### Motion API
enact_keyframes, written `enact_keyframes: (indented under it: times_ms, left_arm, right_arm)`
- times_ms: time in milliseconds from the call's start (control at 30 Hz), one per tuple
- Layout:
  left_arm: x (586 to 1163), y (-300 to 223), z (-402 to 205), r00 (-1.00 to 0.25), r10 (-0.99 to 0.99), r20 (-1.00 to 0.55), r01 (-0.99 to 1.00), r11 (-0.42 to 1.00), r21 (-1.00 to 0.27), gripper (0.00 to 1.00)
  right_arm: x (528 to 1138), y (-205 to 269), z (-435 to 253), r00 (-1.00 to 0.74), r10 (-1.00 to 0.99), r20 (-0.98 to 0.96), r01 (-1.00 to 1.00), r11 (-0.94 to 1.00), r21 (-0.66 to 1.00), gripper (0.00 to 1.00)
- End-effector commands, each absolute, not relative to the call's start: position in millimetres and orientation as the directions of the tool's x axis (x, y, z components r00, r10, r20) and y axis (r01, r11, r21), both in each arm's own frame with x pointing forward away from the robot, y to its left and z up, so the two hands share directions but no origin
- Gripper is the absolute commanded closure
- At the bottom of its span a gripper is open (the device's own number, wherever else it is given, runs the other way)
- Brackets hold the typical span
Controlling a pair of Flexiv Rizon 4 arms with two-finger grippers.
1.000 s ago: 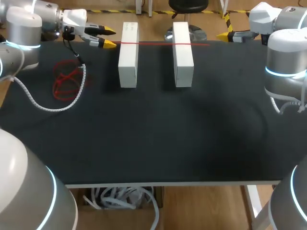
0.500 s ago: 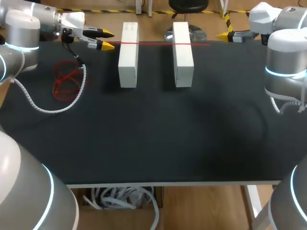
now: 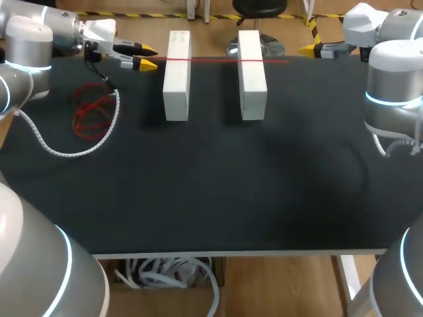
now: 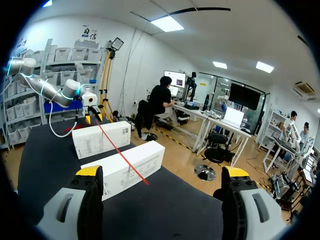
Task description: Grab the tape and strap the tape.
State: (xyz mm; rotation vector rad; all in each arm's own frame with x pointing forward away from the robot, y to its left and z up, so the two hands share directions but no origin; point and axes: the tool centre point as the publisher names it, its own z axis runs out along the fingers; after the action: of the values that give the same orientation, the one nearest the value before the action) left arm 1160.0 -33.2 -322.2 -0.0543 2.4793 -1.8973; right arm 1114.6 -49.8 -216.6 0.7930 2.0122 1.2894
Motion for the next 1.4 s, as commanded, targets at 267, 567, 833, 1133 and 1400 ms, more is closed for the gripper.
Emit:
enact_keyframes:
  times_ms: [267, 567, 833, 1133, 1400]
  left_arm:
    - [1161, -40, -322, -1.0, -0.024, 0.009, -0.015, 0.242, -0.97, 0.63]
    - [1170, -41, -320, -0.999, -0.034, -0.018, 0.009, 0.236, -0.972, 0.65]
    - [1174, -38, -321, -0.999, -0.039, -0.022, 0.012, 0.239, -0.971, 0.73]
    - [1173, -34, -323, -0.999, -0.049, -0.017, 0.005, 0.242, -0.97, 0.74]
    - [1174, -33, -324, -0.998, -0.054, -0.02, 0.006, 0.243, -0.97, 0.81]
  right_arm:
    - [1114, -50, -217, -0.632, 0.755, -0.174, 0.157, 0.345, 0.925, 0.0]
    - [1114, -50, -217, -0.632, 0.755, -0.174, 0.157, 0.345, 0.925, 0.0]
    - [1114, -50, -217, -0.632, 0.755, -0.174, 0.157, 0.345, 0.925, 0.0]
    - [1114, -50, -217, -0.632, 0.755, -0.174, 0.157, 0.345, 0.925, 0.0]
    - [1114, -50, -217, -0.632, 0.755, -0.174, 0.157, 0.345, 0.925, 0.0]
